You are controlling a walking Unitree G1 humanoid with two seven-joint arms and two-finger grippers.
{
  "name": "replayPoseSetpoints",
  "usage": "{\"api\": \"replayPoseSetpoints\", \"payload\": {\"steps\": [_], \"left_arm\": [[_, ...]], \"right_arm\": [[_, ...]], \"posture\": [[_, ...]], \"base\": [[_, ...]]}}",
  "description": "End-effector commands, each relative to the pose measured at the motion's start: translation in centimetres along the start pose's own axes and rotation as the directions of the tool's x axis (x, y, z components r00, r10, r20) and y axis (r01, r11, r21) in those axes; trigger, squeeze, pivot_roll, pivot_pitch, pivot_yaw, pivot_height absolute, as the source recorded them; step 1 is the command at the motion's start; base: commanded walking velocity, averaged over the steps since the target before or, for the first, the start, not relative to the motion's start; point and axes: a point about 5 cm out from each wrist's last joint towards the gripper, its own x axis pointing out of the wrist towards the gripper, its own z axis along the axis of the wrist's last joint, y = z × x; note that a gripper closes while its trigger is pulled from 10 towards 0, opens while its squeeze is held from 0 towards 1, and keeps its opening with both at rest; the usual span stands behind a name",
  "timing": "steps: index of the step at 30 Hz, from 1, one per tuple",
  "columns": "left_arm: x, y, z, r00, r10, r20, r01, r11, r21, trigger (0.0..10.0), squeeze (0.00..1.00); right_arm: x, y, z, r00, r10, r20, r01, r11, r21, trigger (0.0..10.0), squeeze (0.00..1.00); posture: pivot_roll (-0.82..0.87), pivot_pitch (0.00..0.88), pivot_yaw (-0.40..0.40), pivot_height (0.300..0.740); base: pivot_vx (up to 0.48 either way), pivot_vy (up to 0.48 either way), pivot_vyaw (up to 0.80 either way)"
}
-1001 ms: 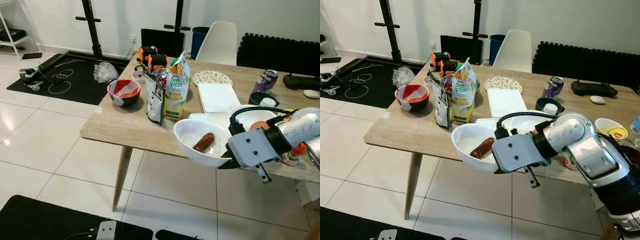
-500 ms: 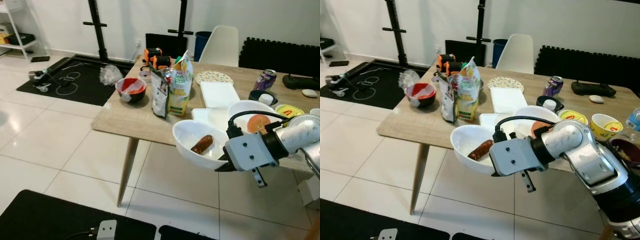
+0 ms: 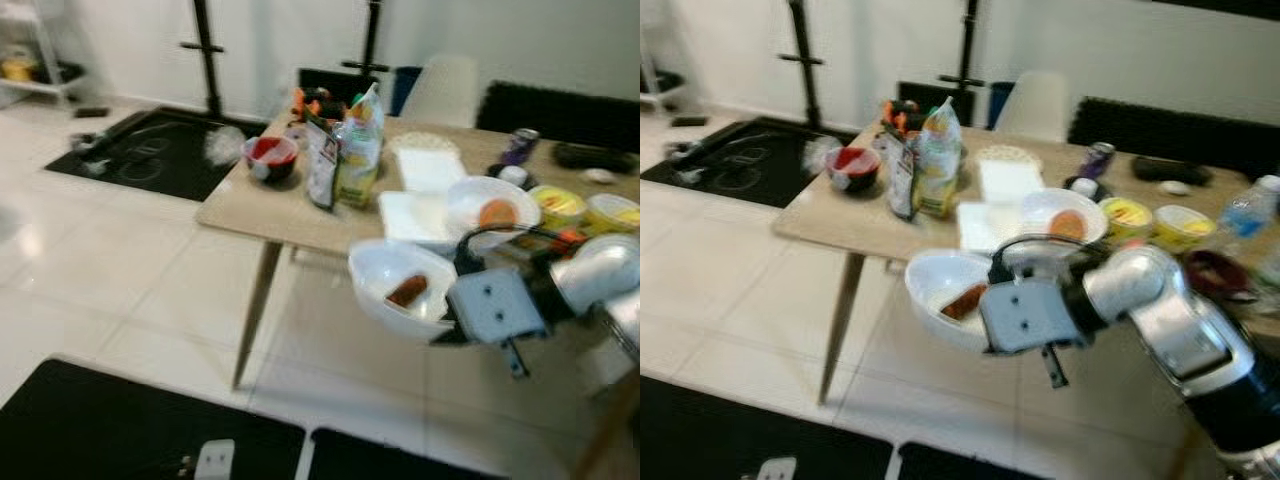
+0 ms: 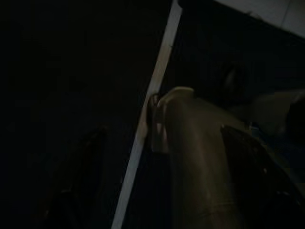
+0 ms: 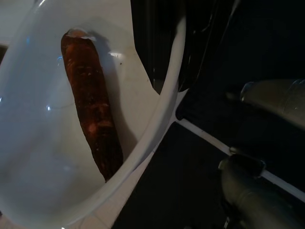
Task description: Restocking fridge
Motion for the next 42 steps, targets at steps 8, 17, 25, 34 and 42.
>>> {"api": "replayPoseSetpoints", "payload": {"steps": [8,17,25,34,42], "left_arm": [[-0.1,0.1,-0.7,1.0,0.009,-0.022,-0.009,1.0,-0.001,10.0,0.0],[-0.1,0.0,-0.6,1.0,0.005,-0.02,-0.005,1.0,-0.002,10.0,0.0],[-0.1,0.0,-0.6,1.0,0.003,-0.019,-0.003,1.0,0.005,10.0,0.0],[0.0,0.2,-0.2,1.0,0.005,-0.01,-0.005,1.0,0.012,10.0,0.0],[0.0,0.4,0.1,1.0,0.007,-0.005,-0.007,1.0,0.017,10.0,0.0]], "right_arm": [[0.9,0.0,-2.5,0.994,-0.078,-0.077,0.086,0.99,0.109,10.0,0.0],[3.1,2.6,-7.8,0.971,-0.113,-0.211,0.174,0.938,0.299,10.0,0.0],[5.4,7.8,-13.9,0.914,-0.09,-0.395,0.282,0.841,0.461,10.0,0.0],[8.3,13.9,-18.3,0.811,-0.161,-0.563,0.534,0.596,0.599,10.0,0.0],[10.4,20.6,-19.3,0.738,-0.03,-0.674,0.634,0.373,0.677,10.0,0.0]], "posture": [[-0.02,0.009,-0.064,0.74],[-0.02,0.008,-0.064,0.74],[-0.02,0.0,-0.065,0.74],[-0.01,0.0,-0.053,0.74],[-0.01,0.0,-0.048,0.74]], "base": [[0.0,0.0,0.0],[0.0,0.0,0.0],[0.0,0.0,0.0],[0.0,0.0,0.0],[0.0,0.0,0.0]]}}
